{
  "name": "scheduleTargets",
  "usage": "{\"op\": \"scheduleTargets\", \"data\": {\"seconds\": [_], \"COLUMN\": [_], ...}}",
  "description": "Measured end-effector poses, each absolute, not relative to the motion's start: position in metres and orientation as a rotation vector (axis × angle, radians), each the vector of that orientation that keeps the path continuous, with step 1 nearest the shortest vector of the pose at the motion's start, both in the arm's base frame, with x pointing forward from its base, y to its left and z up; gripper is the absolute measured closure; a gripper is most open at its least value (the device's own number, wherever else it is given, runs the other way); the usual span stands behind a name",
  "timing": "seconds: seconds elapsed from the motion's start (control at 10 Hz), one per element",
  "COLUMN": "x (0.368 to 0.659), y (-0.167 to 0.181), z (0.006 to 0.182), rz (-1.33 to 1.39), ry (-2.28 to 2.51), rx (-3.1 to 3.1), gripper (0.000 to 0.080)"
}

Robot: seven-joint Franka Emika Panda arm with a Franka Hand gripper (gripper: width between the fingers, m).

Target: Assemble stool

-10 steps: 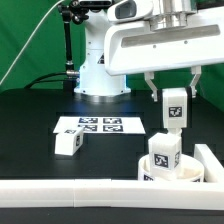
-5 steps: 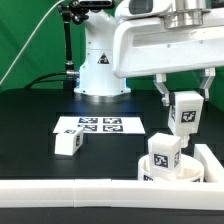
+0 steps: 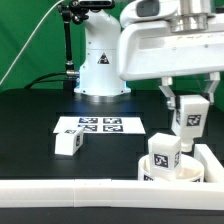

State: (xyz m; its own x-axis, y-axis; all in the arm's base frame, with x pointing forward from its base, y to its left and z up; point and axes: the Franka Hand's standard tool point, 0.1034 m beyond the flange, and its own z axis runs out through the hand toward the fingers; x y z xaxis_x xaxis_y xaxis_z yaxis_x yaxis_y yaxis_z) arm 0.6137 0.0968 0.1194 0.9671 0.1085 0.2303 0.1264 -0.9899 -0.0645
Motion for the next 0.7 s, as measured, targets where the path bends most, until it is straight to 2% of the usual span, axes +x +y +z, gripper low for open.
{"op": "scheduleTargets", "data": {"seconds": [0.5,0.7], "x": [0.614,0.619], "y": [0.095,0.097], "z": [0.116,0.107], "rz": [-0.337,-0.327], "ry": [-0.201,-0.208], "rx": [-3.038,-3.038], "gripper": [0.0461,0.0461]}}
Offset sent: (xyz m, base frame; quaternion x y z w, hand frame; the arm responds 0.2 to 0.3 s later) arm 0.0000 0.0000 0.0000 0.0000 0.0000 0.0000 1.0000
